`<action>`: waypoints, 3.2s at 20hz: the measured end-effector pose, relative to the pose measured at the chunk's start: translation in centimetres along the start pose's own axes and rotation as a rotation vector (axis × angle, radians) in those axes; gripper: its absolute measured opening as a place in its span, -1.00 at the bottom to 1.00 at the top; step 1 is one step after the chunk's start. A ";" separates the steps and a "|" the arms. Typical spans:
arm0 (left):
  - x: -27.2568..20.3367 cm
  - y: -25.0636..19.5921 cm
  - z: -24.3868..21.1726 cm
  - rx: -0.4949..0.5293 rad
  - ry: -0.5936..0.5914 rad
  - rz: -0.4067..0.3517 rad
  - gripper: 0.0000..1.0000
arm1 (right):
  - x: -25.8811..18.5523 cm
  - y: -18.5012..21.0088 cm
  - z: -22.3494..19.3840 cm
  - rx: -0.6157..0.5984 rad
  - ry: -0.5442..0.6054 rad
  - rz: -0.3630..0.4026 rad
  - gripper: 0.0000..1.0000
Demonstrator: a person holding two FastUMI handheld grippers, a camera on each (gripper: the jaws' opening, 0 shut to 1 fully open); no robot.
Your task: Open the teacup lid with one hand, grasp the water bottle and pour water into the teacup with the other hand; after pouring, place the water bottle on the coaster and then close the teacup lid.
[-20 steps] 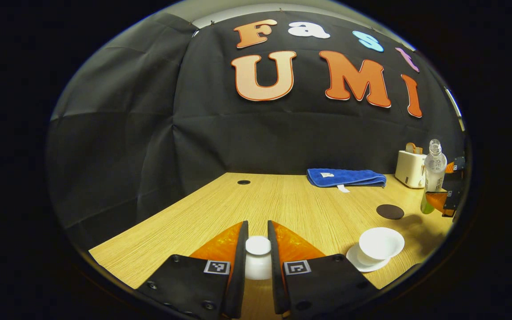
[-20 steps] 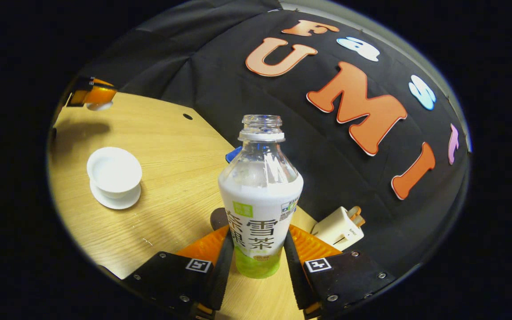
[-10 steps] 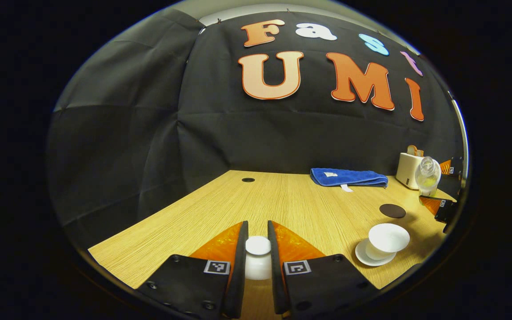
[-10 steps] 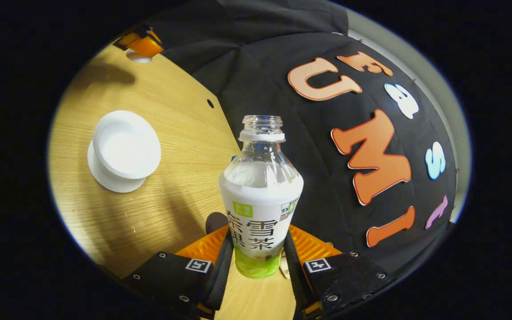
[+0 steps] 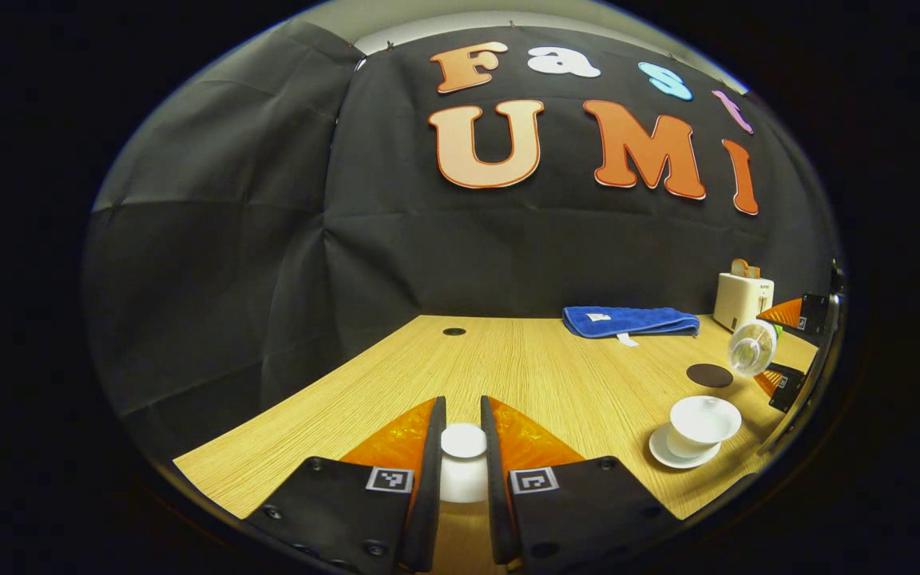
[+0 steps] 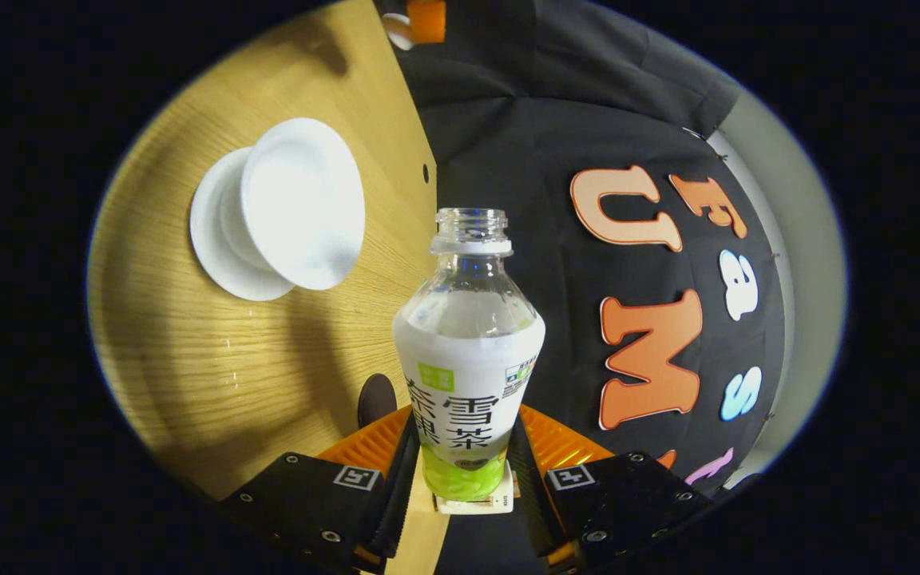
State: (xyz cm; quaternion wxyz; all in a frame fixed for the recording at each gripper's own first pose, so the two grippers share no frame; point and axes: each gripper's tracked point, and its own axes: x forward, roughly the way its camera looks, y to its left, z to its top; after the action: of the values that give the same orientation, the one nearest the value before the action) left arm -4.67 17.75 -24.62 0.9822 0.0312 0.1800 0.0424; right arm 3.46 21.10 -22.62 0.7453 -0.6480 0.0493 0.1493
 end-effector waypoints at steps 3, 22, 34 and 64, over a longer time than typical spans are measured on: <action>-0.2 0.5 0.1 -0.006 -0.008 0.004 -0.40 | -0.2 -0.3 0.6 -0.094 -0.023 -0.033 0.23; -0.7 2.1 0.4 -0.003 -0.042 0.014 -0.40 | 0.8 -2.4 0.6 -0.352 -0.072 -0.126 0.29; -0.8 2.2 0.7 -0.005 -0.050 0.006 -0.40 | 1.5 -6.5 1.1 -0.479 -0.120 -0.194 0.23; -1.4 1.8 1.2 0.042 -0.016 0.004 -0.40 | 1.0 -7.4 4.8 -0.750 -0.303 -0.282 0.22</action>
State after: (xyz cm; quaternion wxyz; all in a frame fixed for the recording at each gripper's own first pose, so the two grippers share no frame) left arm -5.66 19.30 -22.83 0.9827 0.0524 0.1728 0.0405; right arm 6.00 25.08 -15.12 0.4699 -0.8453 -0.2073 0.1470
